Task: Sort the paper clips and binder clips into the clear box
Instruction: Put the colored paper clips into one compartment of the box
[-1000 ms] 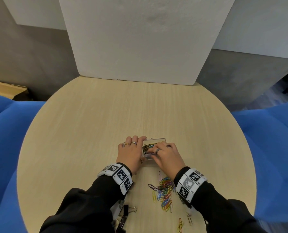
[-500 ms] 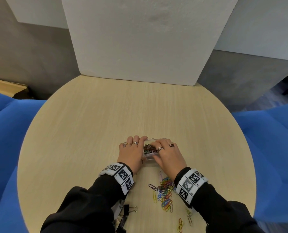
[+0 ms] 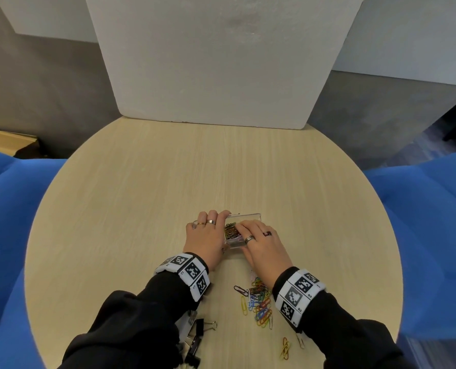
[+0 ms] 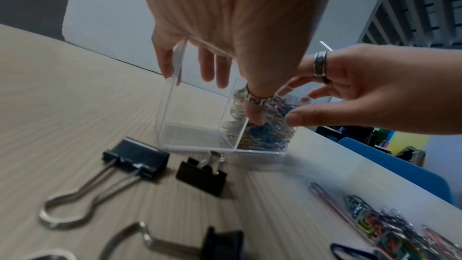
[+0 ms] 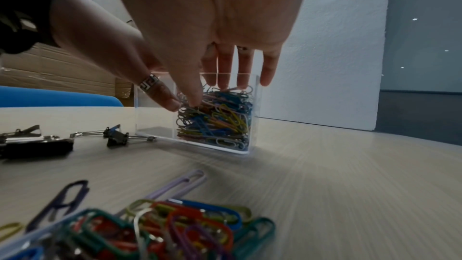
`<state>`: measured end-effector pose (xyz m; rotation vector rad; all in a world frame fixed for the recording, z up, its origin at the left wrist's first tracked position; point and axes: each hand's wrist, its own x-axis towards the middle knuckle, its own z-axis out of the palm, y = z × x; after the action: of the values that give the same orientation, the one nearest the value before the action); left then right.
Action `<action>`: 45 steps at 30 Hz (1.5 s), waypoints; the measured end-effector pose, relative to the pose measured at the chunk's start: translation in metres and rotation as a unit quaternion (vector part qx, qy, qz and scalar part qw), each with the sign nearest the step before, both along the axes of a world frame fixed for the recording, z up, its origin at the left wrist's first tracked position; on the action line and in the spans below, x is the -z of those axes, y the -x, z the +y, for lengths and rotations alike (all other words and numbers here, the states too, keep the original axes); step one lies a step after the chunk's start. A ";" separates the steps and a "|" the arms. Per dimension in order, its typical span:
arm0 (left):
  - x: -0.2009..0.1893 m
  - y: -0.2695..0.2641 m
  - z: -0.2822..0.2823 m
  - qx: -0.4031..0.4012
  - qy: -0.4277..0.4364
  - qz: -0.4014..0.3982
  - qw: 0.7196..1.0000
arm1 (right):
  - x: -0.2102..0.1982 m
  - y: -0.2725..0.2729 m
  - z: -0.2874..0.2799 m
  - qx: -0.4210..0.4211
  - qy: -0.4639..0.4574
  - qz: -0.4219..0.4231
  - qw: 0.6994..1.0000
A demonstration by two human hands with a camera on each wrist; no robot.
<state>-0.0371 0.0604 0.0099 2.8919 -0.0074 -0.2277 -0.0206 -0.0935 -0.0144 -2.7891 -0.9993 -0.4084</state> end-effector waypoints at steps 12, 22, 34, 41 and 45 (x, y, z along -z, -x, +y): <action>0.001 0.000 0.000 -0.001 0.005 -0.008 1.000 | -0.010 -0.004 -0.001 -0.008 0.041 -0.039 0.998; 0.002 0.000 -0.001 -0.004 0.005 -0.008 1.000 | -0.011 -0.005 -0.005 -0.012 0.042 -0.042 0.998; 0.012 0.001 0.001 0.000 0.014 -0.043 0.999 | -0.026 -0.007 -0.023 0.025 0.045 -0.019 0.999; 0.007 -0.001 -0.001 -0.007 0.014 -0.027 1.000 | -0.027 -0.007 -0.028 0.023 0.034 0.062 0.997; -0.004 0.000 -0.001 -0.006 0.009 -0.003 1.000 | -0.041 -0.007 -0.044 0.048 -0.056 0.100 0.992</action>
<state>-0.0366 0.0593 0.0136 2.8748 0.0061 -0.2151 -0.0133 -0.1378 0.0263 -2.7194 -0.7756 -0.1855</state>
